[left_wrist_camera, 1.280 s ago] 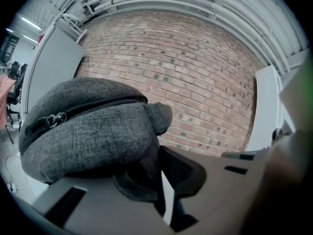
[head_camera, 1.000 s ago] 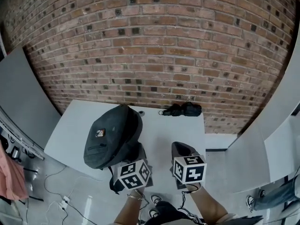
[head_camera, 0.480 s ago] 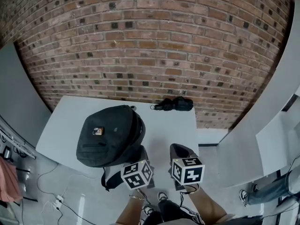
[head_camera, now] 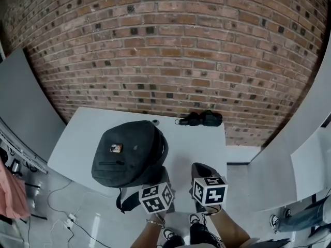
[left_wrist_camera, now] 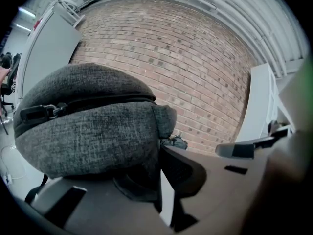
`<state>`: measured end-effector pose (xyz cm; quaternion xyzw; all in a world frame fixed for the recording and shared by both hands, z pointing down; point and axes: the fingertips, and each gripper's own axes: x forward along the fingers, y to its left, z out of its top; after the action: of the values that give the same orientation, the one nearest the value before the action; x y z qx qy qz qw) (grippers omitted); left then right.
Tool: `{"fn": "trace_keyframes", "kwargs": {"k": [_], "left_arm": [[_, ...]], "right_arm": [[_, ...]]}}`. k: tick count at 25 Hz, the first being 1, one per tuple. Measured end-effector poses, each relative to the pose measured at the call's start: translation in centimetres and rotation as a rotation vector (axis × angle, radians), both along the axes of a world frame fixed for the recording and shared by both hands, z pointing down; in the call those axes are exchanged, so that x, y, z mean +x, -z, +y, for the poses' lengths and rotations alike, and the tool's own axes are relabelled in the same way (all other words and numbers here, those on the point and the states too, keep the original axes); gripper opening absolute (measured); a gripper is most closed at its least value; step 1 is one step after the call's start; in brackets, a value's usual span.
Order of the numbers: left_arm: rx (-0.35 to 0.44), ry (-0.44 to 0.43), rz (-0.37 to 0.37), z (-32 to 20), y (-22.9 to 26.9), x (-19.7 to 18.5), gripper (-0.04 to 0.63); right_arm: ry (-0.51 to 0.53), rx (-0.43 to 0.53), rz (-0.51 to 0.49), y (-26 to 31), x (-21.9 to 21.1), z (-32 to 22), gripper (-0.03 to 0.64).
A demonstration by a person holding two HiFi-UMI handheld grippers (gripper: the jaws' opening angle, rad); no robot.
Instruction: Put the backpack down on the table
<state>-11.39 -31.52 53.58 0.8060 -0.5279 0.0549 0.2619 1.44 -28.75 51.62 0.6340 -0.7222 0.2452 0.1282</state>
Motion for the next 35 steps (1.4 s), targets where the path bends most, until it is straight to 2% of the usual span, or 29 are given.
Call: {"fn": "trace_keyframes", "kwargs": {"k": [7,21,35], "left_arm": [[-0.045,0.040,0.016,-0.3,-0.7,0.7,0.040],[-0.125,0.096,-0.003,-2.1,-4.3,3.9,0.040],[-0.184,0.125,-0.032,-6.2,-7.7,7.2,0.040]], "right_arm": [[0.030,-0.023,-0.027,-0.9,1.3,-0.7,0.031],[0.052,-0.085,-0.068,-4.6,4.9,-2.6,0.031],[0.075,-0.149,-0.100,-9.1,6.6,-6.4,0.031]]}}
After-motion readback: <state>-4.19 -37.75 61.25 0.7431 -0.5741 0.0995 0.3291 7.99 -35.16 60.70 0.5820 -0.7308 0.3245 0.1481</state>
